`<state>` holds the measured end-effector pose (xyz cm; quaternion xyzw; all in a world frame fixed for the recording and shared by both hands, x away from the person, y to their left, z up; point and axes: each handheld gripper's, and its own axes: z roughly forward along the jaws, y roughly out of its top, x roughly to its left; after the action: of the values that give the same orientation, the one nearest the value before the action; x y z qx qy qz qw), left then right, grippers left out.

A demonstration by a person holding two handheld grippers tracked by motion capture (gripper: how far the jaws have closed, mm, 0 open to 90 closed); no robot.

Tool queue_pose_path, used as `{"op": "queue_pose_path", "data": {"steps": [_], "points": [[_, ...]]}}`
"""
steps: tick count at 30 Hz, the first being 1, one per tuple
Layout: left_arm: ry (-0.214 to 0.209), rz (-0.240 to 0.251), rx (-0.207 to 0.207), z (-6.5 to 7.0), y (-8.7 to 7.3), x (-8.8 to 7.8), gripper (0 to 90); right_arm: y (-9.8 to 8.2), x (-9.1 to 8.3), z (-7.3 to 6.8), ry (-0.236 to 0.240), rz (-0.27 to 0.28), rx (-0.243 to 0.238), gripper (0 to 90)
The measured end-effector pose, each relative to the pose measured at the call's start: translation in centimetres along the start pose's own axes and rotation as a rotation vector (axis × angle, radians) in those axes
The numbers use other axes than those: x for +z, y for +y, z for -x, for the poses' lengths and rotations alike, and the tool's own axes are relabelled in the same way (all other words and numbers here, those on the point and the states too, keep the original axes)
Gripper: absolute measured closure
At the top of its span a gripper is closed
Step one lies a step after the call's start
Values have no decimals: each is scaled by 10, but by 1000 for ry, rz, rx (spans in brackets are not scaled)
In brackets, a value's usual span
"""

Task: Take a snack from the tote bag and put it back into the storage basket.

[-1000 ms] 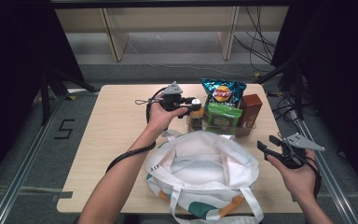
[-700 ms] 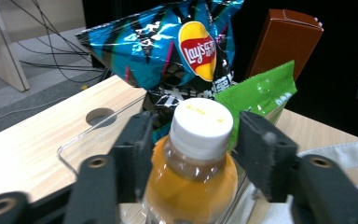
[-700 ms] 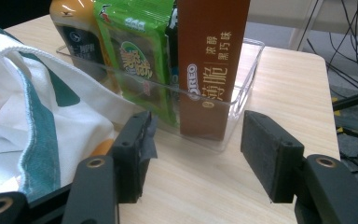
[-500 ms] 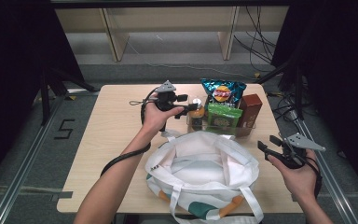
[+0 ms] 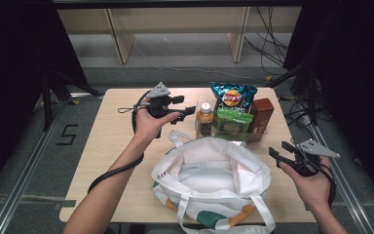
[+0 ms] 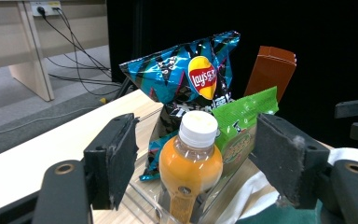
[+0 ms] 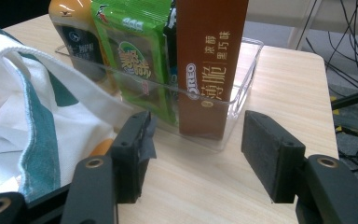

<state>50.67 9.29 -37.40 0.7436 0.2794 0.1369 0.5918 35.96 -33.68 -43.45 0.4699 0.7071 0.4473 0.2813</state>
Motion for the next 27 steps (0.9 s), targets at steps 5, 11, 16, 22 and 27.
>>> {"op": "queue_pose_path", "data": {"steps": [5,11,16,22,27], "points": [[6,5,-8,4,-2,-14,298,1,0,-1,-8,5,0,436],[12,-3,-9,7,-10,-32,296,1,0,-1,-9,9,4,432],[-28,20,-31,12,-16,-46,293,1,-1,1,-8,19,-16,431],[-23,21,-19,20,-21,-60,294,1,-2,0,-9,11,9,431],[2,0,6,26,-26,-70,294,1,1,3,-13,16,-31,431]]}}
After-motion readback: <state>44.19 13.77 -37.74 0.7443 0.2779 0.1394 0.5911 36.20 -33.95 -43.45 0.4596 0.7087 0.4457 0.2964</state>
